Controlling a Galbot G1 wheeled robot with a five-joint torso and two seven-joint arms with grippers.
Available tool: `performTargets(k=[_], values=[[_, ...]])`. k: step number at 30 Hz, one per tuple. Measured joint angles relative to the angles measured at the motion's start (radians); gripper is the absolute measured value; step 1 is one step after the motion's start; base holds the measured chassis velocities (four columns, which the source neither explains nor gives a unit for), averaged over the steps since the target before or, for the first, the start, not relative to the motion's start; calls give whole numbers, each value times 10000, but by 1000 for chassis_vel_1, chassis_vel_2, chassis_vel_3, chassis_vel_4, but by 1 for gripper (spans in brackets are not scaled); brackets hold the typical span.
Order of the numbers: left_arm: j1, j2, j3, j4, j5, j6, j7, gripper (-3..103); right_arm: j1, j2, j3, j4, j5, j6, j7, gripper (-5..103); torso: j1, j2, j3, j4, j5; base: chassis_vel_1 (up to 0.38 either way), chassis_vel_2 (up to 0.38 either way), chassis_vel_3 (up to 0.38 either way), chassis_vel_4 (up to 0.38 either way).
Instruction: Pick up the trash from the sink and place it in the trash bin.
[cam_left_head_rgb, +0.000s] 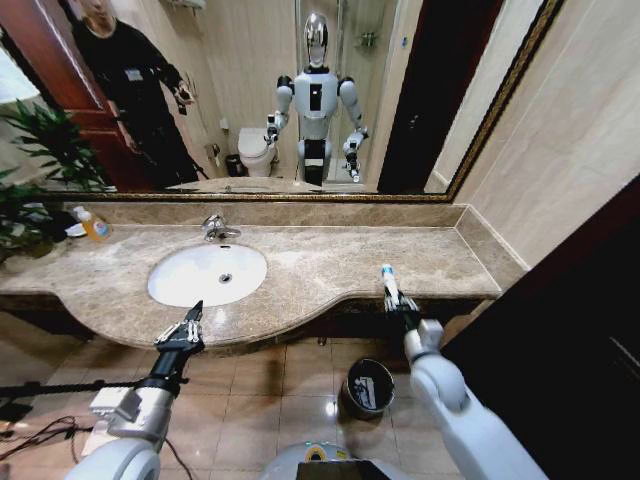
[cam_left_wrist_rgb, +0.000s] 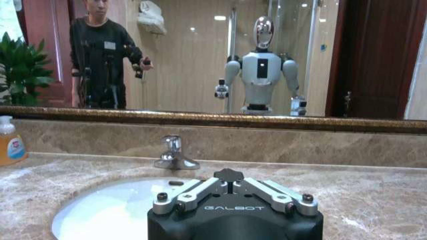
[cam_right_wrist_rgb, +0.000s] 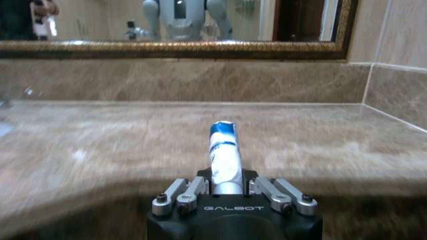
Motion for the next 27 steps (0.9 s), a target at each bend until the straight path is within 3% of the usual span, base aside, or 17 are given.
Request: performTargets(k=[6, 9, 16, 27], values=[[0, 0, 0, 0, 0, 0, 0, 0, -2168, 643, 459, 198, -977, 876, -479, 26, 0, 0, 0, -1, -4, 0, 0, 0, 0], [-1, 0, 0, 0, 0, 0, 0, 0, -2353, 894, 430, -147, -1212, 1113, -503, 26, 0, 0, 1, -1, -3, 0, 0, 0, 0], [0, 0, 0, 0, 0, 0, 0, 0, -1988, 1359, 189, -1672, -1554, 1567, -744, 26, 2, 0, 2, 0, -2, 0, 0, 0, 0], [0, 0, 0, 0, 0, 0, 0, 0, -405, 1715, -102, -5518, -1905, 2333, -1159, 26, 3, -2, 2, 0, -3, 0, 0, 0, 0]])
